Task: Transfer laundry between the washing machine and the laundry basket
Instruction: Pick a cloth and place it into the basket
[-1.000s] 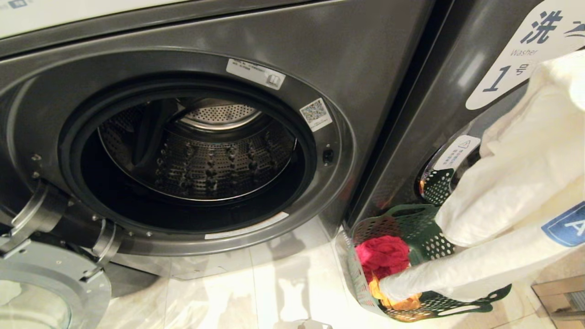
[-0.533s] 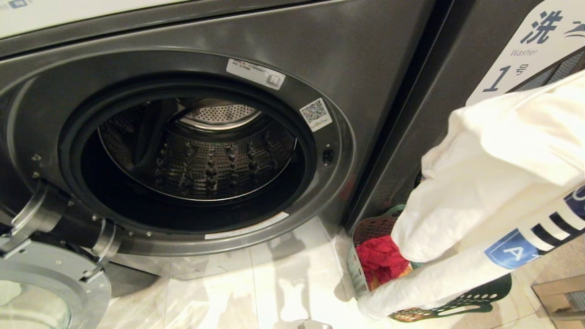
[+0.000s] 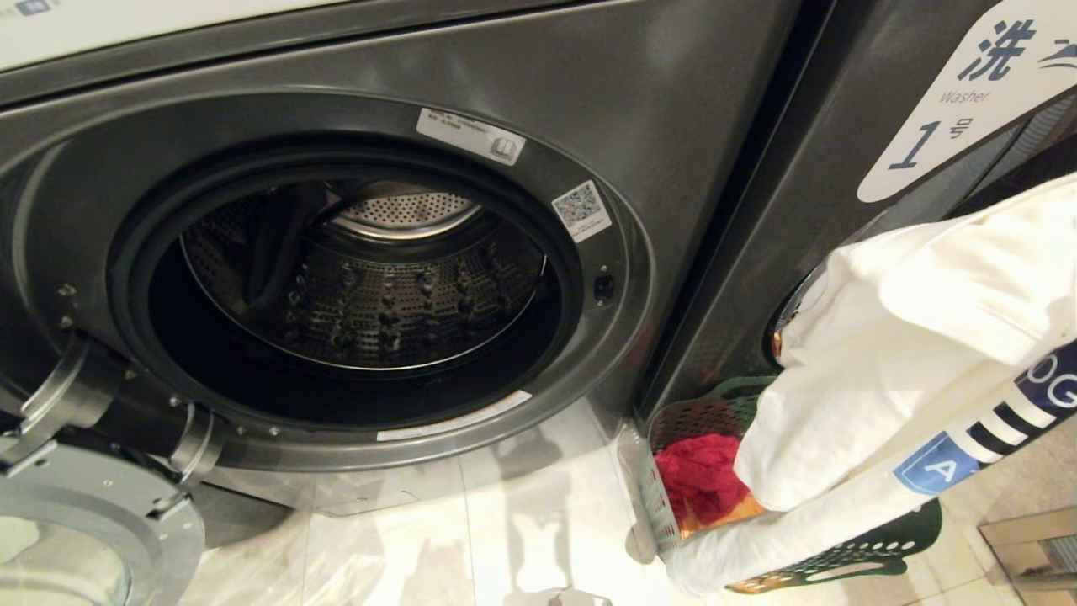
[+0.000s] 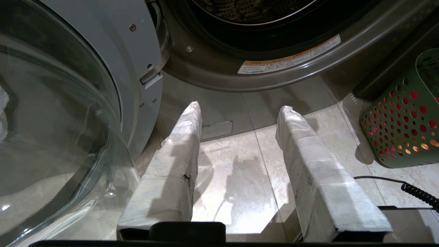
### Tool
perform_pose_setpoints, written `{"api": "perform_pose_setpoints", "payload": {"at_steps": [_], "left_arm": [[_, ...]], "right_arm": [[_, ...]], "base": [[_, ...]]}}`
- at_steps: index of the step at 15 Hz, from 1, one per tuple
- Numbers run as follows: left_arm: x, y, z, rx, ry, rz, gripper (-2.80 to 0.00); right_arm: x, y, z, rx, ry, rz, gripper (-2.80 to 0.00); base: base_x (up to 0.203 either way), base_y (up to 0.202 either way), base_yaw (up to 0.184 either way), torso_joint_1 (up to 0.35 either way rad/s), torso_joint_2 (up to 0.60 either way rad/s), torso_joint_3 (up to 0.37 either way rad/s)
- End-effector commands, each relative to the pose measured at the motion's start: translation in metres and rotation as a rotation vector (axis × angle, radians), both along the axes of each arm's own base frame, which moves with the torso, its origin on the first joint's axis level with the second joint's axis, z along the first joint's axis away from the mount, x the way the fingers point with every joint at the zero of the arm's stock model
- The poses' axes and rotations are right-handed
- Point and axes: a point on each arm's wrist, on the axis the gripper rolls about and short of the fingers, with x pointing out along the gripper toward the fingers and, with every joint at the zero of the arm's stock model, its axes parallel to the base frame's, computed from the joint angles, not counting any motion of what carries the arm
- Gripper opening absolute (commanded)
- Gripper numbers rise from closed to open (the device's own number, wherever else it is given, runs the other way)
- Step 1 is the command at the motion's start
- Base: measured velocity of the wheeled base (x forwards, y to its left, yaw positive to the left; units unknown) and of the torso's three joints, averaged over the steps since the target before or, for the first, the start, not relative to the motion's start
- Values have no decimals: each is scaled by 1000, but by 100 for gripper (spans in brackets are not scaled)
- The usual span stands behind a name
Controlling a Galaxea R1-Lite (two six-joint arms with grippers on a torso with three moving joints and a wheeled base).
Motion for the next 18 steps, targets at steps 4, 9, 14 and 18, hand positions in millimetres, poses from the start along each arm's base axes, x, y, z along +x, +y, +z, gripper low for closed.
{"api": "perform_pose_setpoints", "payload": {"at_steps": [4, 9, 14, 18], "left_arm": [[0, 0, 0, 1, 1, 0, -280], [0, 0, 0, 0, 0, 0, -280], [0, 0, 0, 1, 0, 0, -280], [0, 0, 0, 0, 0, 0, -280]], "right_arm": [[16, -20, 3, 37, -3, -161, -280], [38, -21, -16, 82, 82, -262, -280], [54, -28, -26, 103, 125, -341, 0], [54, -27, -28, 96, 129, -332, 0]], "base": [[0, 0, 0, 0, 0, 0], [0, 0, 0, 0, 0, 0], [0, 0, 0, 0, 0, 0], [0, 0, 0, 0, 0, 0]]}}
